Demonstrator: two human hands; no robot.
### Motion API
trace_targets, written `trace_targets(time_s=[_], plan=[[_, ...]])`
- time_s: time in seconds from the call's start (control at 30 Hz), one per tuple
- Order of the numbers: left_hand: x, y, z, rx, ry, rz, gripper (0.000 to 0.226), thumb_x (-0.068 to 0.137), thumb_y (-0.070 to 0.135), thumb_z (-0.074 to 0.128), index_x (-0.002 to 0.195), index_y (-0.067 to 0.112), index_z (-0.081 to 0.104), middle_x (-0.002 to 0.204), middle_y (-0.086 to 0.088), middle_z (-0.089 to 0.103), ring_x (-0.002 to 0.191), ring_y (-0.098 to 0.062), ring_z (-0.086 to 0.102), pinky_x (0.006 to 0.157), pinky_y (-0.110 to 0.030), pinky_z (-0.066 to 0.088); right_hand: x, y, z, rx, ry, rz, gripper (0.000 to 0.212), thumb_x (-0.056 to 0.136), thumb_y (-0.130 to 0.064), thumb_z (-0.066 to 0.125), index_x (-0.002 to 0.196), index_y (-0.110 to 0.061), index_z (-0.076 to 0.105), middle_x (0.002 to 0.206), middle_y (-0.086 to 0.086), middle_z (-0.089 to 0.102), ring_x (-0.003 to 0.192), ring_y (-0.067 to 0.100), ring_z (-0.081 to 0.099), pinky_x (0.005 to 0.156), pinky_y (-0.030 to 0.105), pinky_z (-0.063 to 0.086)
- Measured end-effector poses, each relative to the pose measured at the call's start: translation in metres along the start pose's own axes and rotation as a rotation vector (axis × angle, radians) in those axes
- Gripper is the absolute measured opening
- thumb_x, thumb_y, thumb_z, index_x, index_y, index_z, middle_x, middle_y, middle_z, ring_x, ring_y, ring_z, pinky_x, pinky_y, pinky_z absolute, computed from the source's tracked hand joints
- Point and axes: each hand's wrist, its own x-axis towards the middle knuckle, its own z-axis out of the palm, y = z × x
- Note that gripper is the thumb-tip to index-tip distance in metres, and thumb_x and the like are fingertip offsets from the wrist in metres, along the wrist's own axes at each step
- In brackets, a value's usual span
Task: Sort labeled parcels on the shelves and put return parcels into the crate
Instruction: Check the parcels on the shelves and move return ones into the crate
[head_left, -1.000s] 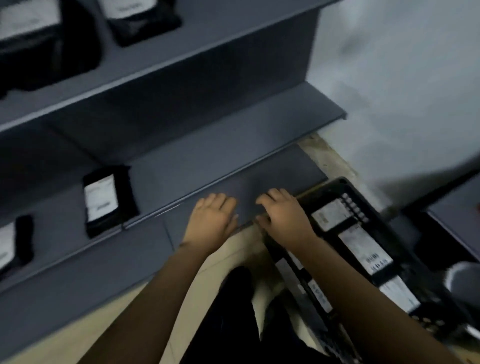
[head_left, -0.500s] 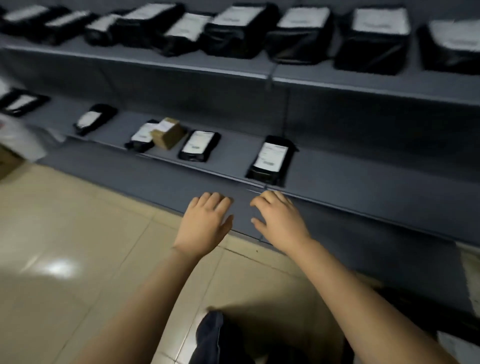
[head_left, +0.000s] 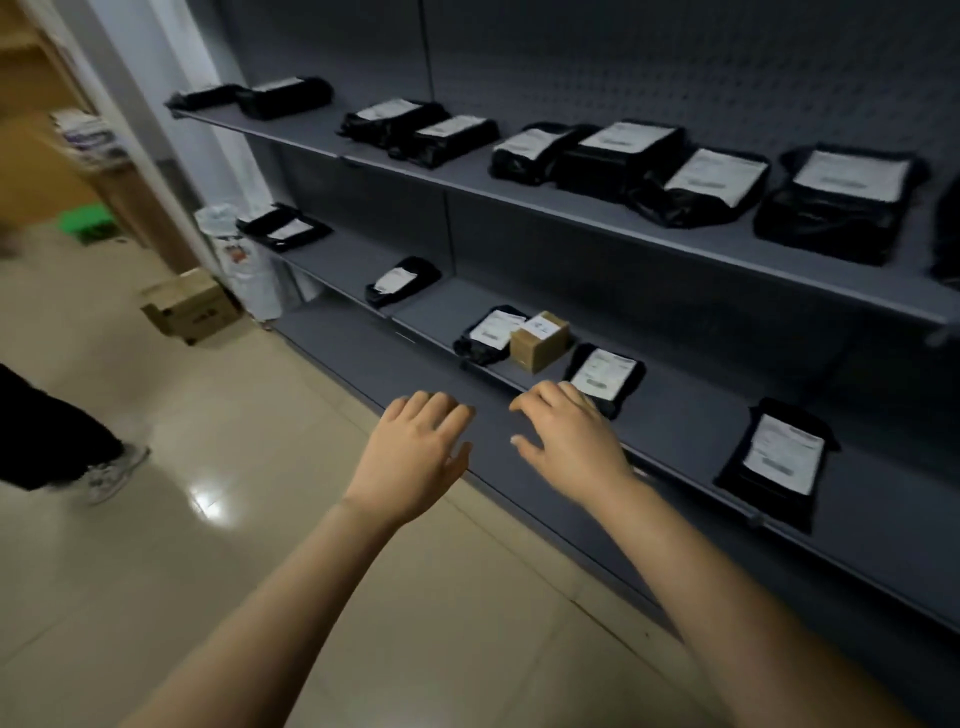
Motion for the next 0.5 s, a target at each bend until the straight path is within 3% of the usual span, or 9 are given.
trace_targets(time_s=[0.27, 0.5], plan=[[0.025, -0.104, 0.011, 0.038, -0.020, -0.074, 0.043, 0.077, 0.028, 0.077, 0.115, 0.013, 0.063, 0.106, -0.005, 0.065, 0.098, -0.028, 0.062, 0.084, -0.037, 0.051, 0.112, -0.034, 0.033, 0.017, -0.012, -0.080, 0.036, 0.094, -0.028, 0.060, 0.128, -0.019, 0.053, 0.125, -0.001, 0.051, 0.119, 0.020, 0.043, 0.102, 0.034, 0.035], [0.083, -0.180, 0.044, 0.082, -0.015, -0.096, 0.041, 0.075, 0.026, 0.077, 0.112, 0.012, 0.064, 0.104, -0.005, 0.064, 0.096, -0.027, 0.062, 0.081, -0.036, 0.052, 0.215, -0.021, 0.066, 0.045, -0.004, -0.099, 0.037, 0.093, -0.029, 0.061, 0.127, -0.019, 0.054, 0.123, 0.000, 0.052, 0.118, 0.021, 0.045, 0.098, 0.033, 0.037]])
